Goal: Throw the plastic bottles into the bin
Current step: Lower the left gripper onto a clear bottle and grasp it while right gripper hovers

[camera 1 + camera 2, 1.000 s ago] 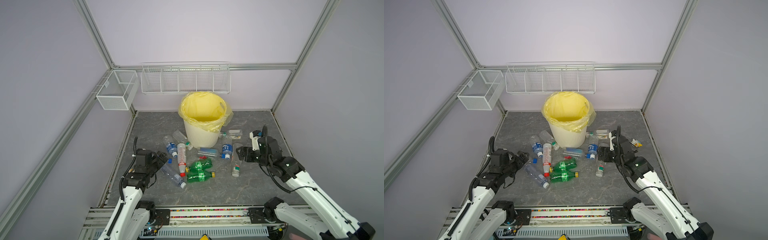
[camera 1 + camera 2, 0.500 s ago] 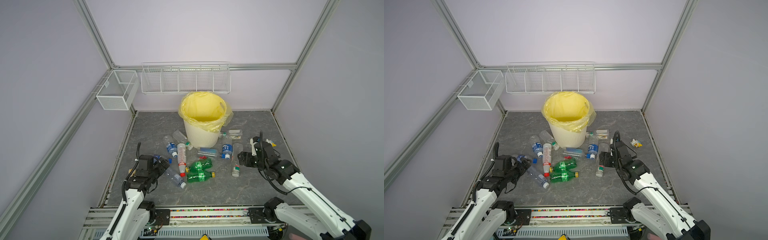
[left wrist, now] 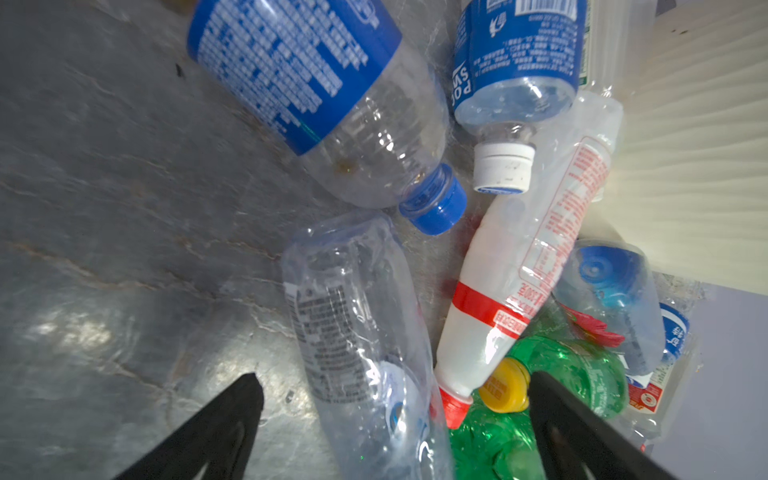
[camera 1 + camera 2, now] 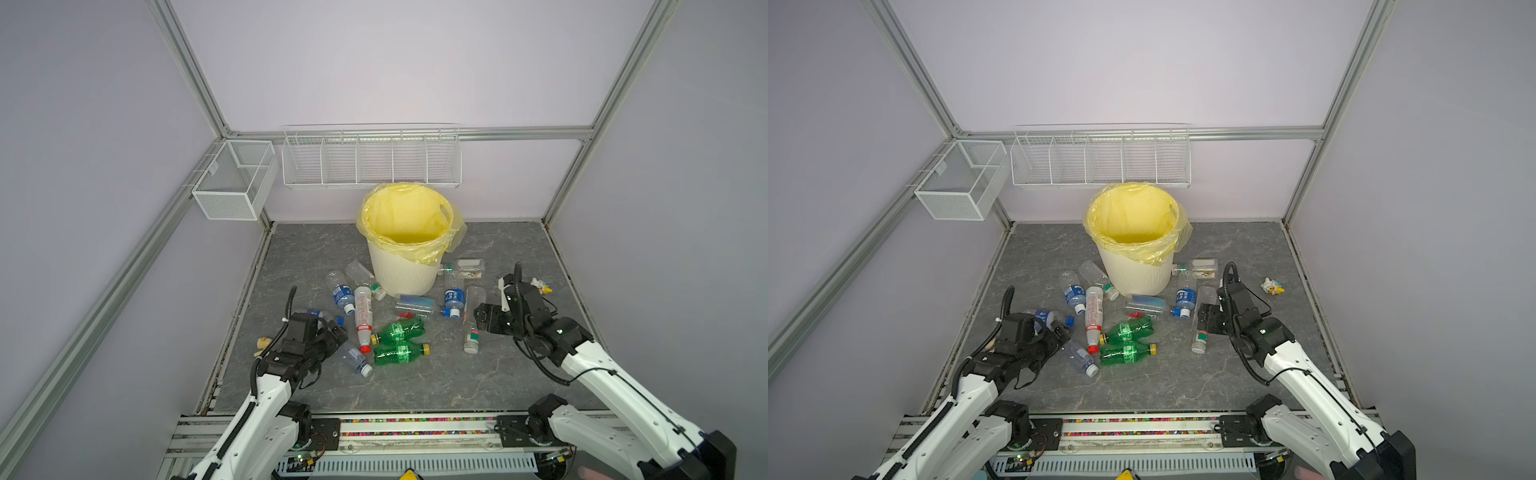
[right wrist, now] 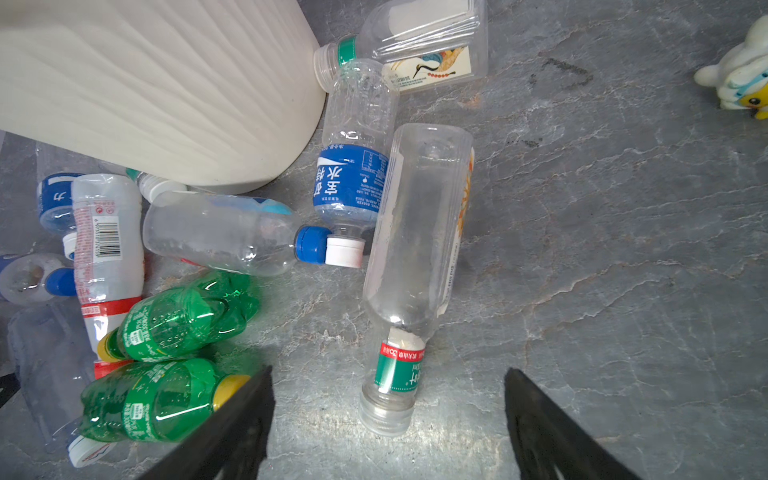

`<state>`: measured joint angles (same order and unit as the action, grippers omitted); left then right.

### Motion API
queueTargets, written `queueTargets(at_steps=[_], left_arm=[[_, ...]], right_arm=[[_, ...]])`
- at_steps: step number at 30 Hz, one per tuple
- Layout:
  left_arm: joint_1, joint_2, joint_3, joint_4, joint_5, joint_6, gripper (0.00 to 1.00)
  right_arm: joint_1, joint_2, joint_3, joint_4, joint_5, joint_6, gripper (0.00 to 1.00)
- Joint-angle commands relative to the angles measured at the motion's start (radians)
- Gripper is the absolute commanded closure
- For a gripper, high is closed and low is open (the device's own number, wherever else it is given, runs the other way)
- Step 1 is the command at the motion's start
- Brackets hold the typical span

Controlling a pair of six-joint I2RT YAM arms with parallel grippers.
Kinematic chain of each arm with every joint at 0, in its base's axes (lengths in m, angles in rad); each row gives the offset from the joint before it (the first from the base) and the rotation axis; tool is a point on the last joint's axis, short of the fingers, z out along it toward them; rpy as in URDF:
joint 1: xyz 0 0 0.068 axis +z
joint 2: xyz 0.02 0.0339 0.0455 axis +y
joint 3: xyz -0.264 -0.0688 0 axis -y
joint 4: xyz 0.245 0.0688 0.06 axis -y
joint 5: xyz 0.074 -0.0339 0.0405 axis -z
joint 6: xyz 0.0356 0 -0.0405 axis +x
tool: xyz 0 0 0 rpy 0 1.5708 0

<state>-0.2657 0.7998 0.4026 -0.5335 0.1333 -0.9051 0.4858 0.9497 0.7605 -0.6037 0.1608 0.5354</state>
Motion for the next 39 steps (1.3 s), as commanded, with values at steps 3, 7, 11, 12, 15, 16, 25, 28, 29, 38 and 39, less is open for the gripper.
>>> queueTargets(at_steps=[3,7,11,12,15,16,25,28,29,38,39], left_arm=[[-0.009,0.057,-0.030,0.038,-0.034,-0.010,0.00],[-0.011,0.088,-0.035,0.067,-0.035,-0.003,0.04],[-0.013,0.101,-0.031,0.073,-0.050,0.006,0.06],[-0.013,0.102,-0.032,0.077,-0.055,0.008,0.06],[-0.013,0.108,-0.037,0.093,-0.061,0.005,0.07],[-0.013,0.109,-0.041,0.102,-0.061,0.004,0.07],[-0.013,0.154,-0.054,0.159,-0.061,0.002,0.18],[-0.013,0.162,-0.057,0.175,-0.065,0.002,0.23],[-0.013,0.166,-0.057,0.180,-0.064,0.002,0.24],[-0.014,0.193,-0.062,0.206,-0.046,-0.003,0.44],[-0.015,0.191,-0.062,0.206,-0.042,-0.005,0.45]], right_arm=[[-0.003,0.029,-0.019,0.009,0.011,0.015,0.12],[-0.003,0.038,-0.022,0.006,0.003,0.013,0.12],[-0.003,0.045,-0.020,0.008,0.004,0.013,0.12],[-0.003,0.048,-0.020,0.012,0.003,0.014,0.12],[-0.003,0.060,-0.015,0.017,0.000,0.012,0.12],[-0.003,0.065,-0.013,0.018,0.001,0.013,0.12],[-0.003,0.021,-0.021,0.001,0.034,0.043,0.12],[-0.003,0.006,-0.020,-0.011,0.054,0.045,0.12],[-0.003,0.007,-0.018,-0.015,0.060,0.046,0.12],[-0.003,0.014,-0.020,-0.026,0.059,0.054,0.12],[-0.003,0.009,-0.024,-0.027,0.057,0.057,0.12]])
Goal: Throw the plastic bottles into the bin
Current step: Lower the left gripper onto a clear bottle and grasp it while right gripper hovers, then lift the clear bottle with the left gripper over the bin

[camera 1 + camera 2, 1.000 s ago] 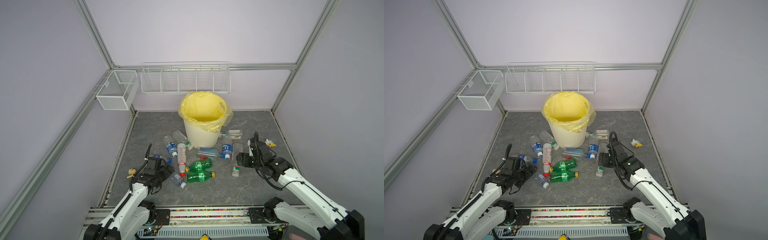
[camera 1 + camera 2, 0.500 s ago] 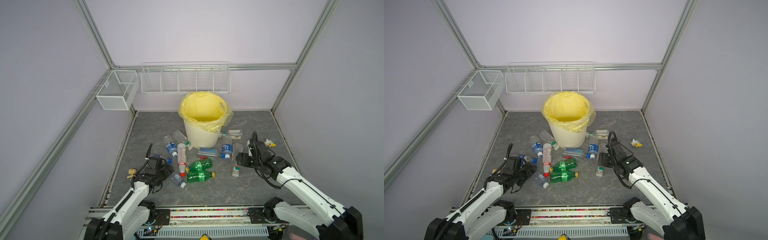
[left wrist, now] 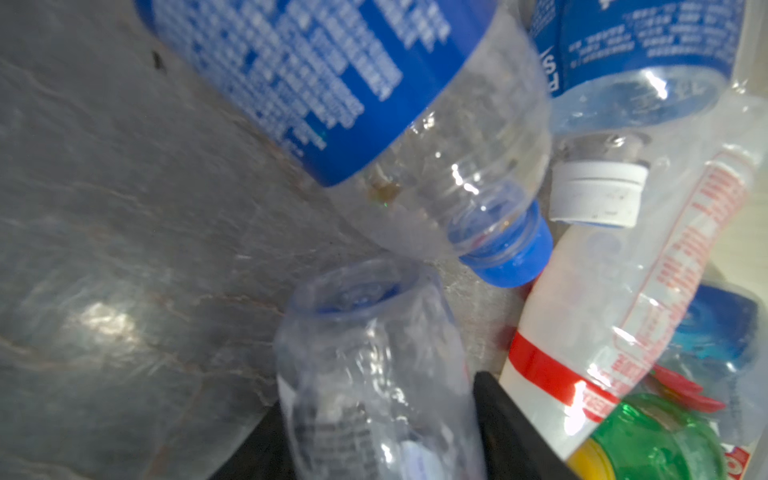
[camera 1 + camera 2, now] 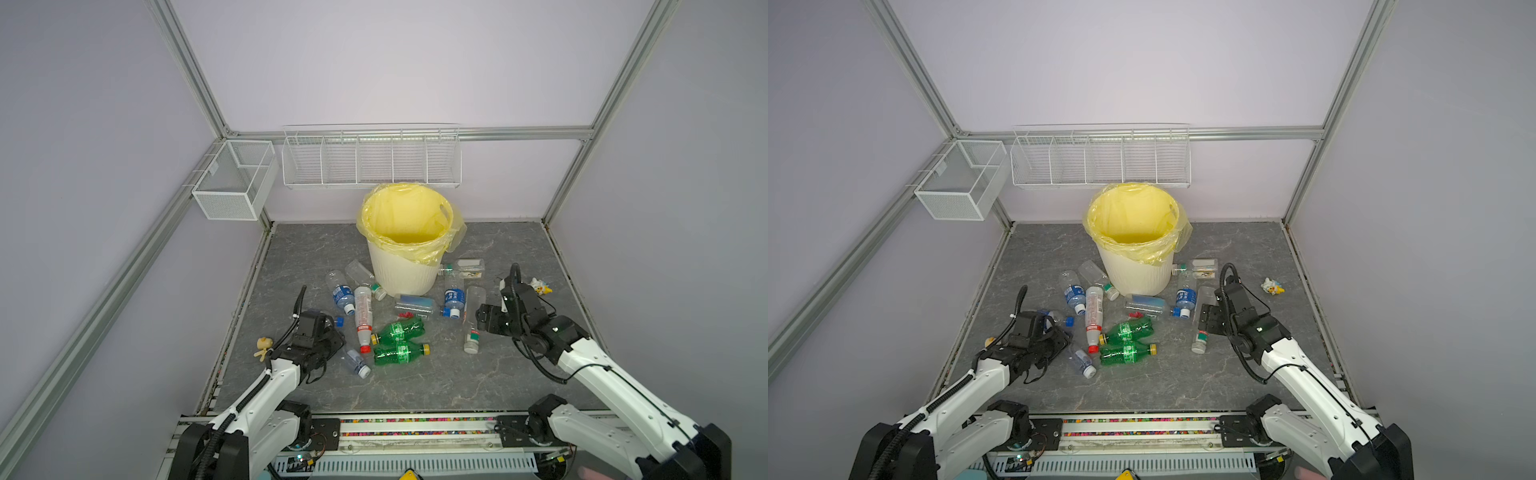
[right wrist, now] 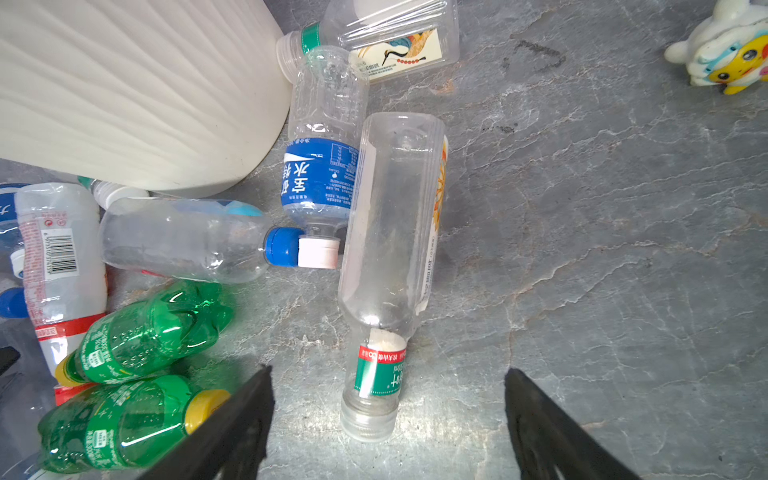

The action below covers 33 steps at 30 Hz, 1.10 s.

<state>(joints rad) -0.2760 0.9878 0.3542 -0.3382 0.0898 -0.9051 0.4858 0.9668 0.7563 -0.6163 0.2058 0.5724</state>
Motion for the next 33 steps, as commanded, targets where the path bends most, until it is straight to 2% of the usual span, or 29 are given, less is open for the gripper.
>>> queueTargets(at_steps=[1,14,22,33], left_arm=[[-0.006,-0.001,-0.014,0.008,0.004,-0.005,0.46],[-0.010,-0.122,0.001,-0.046,0.031,-0.026,0.49],[-0.013,-0.198,0.039,-0.046,0.114,-0.034,0.49],[-0.015,-0.210,0.183,-0.146,0.154,0.013,0.50]], right_arm=[[-0.003,-0.014,-0.023,-0.015,0.010,0.021,0.12],[-0.003,-0.033,-0.026,-0.040,0.014,0.014,0.12],[-0.003,-0.038,-0.049,-0.041,0.003,0.021,0.12],[-0.003,0.005,-0.040,-0.036,-0.006,0.008,0.12]])
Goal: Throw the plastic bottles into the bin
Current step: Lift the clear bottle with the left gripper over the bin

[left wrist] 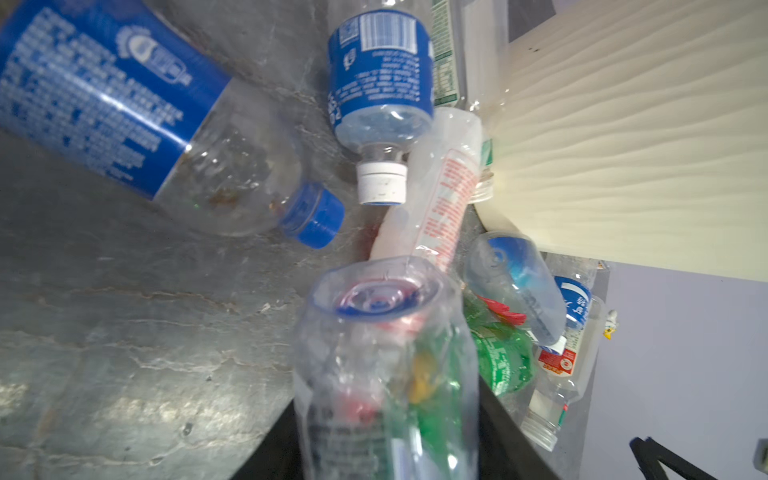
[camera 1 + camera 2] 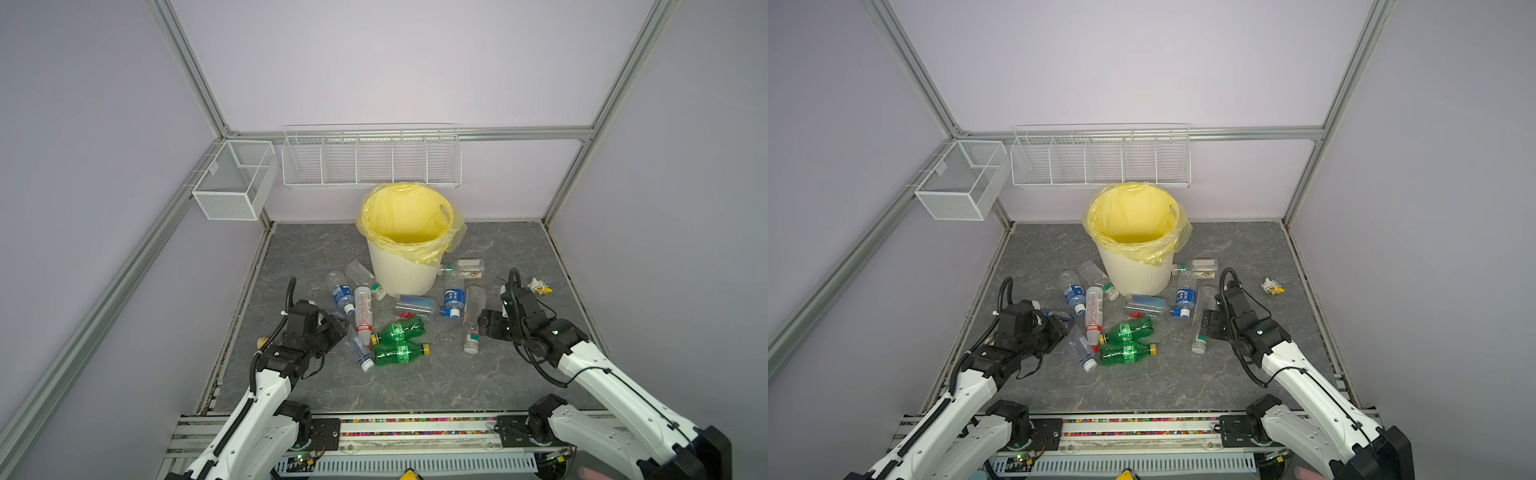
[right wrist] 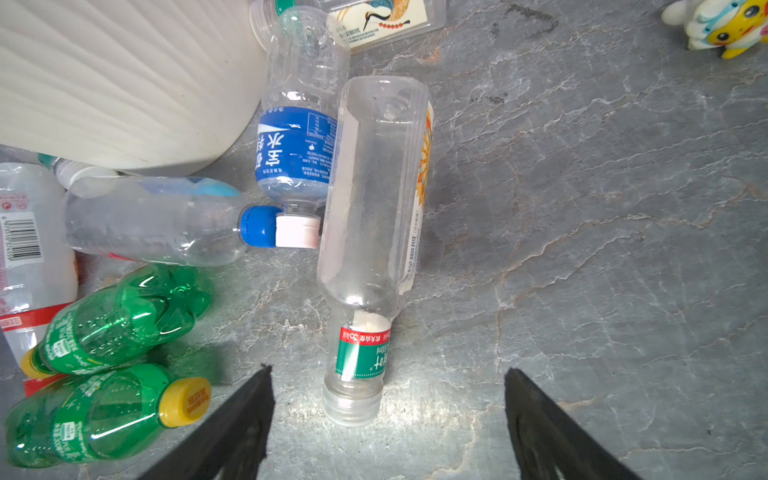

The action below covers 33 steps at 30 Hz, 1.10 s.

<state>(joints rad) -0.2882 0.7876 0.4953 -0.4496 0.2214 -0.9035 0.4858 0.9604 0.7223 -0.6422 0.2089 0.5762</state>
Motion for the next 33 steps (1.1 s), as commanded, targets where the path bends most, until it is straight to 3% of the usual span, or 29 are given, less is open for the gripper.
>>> queueTargets(at_steps=[1,9,33], left_arm=[[-0.003,-0.003,0.059,-0.040,0.032,0.014,0.50],[-0.004,0.048,0.218,-0.107,0.070,0.063,0.49],[-0.004,0.252,0.701,-0.100,0.201,0.051,0.49]], right_arm=[[-0.003,0.014,-0.009,-0.010,-0.010,0.006,0.12],[-0.003,0.024,-0.012,-0.011,-0.013,0.014,0.12],[-0.003,0.040,-0.007,0.008,-0.035,0.049,0.12]])
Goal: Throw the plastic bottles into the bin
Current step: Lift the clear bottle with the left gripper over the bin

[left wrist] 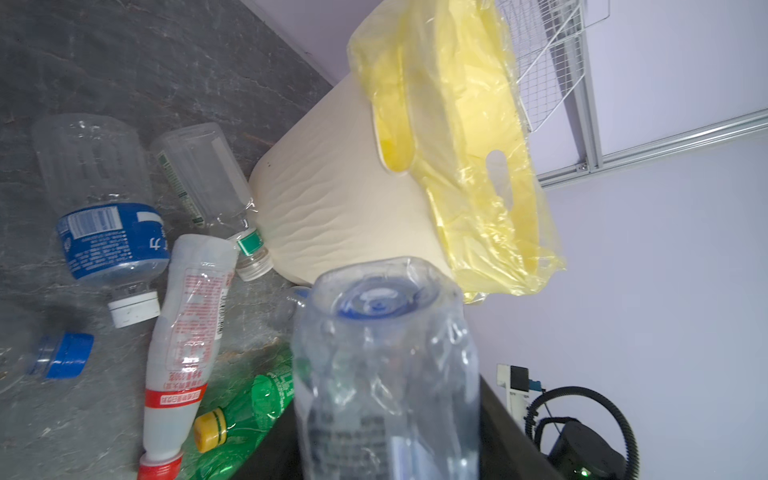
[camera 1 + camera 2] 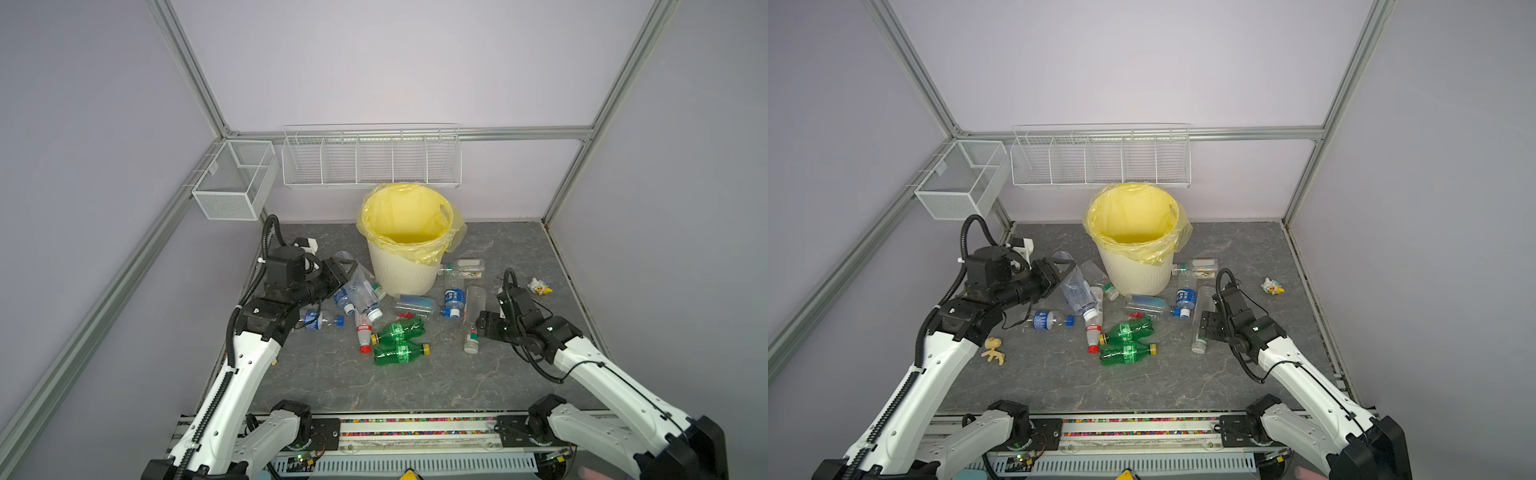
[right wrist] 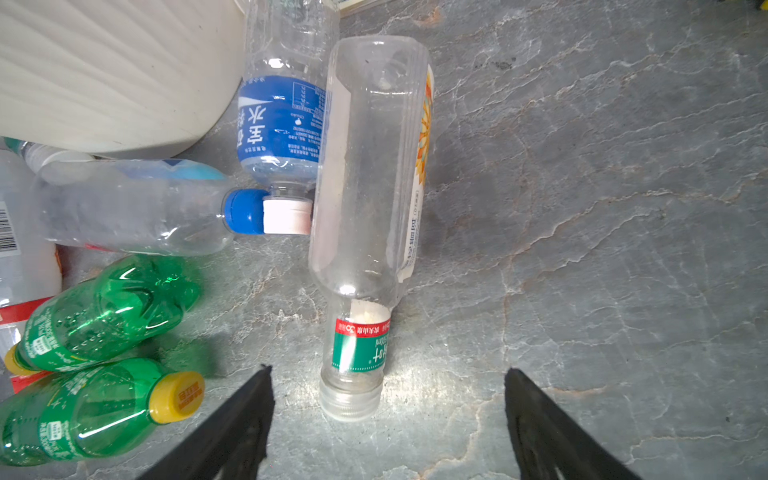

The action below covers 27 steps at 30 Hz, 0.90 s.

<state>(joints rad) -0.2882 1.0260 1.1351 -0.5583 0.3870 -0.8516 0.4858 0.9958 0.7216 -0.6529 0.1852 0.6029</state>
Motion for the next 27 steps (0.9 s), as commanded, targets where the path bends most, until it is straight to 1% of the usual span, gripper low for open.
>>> queueTargets(at_steps=[1,5,7,14,17,20,24,27], left_arm=[[-0.002,0.021,0.077,0.028,0.035,-0.010,0.49],[-0.003,0.056,0.165,0.062,0.015,-0.017,0.49],[-0.003,0.076,0.195,0.067,0.023,-0.018,0.49],[-0.003,0.105,0.191,0.130,0.023,-0.050,0.49],[-0.003,0.148,0.227,0.133,0.014,-0.043,0.48],[-0.004,0.225,0.302,0.138,0.017,-0.053,0.48],[-0.016,0.366,0.437,0.192,0.020,-0.103,0.48],[-0.055,0.502,0.586,0.181,-0.032,-0.097,0.46]], right_arm=[[-0.003,0.004,-0.009,0.020,-0.010,0.024,0.12],[-0.003,0.004,-0.008,0.029,-0.008,0.026,0.12],[-0.004,0.006,-0.010,0.034,-0.002,0.027,0.12],[-0.003,0.022,-0.012,0.050,0.006,0.020,0.12],[-0.003,0.031,-0.003,0.051,0.011,0.019,0.12],[-0.003,0.024,-0.002,0.054,0.009,0.024,0.12],[-0.003,0.004,-0.002,0.046,0.015,0.023,0.12],[-0.003,-0.009,-0.006,0.039,0.019,0.023,0.12]])
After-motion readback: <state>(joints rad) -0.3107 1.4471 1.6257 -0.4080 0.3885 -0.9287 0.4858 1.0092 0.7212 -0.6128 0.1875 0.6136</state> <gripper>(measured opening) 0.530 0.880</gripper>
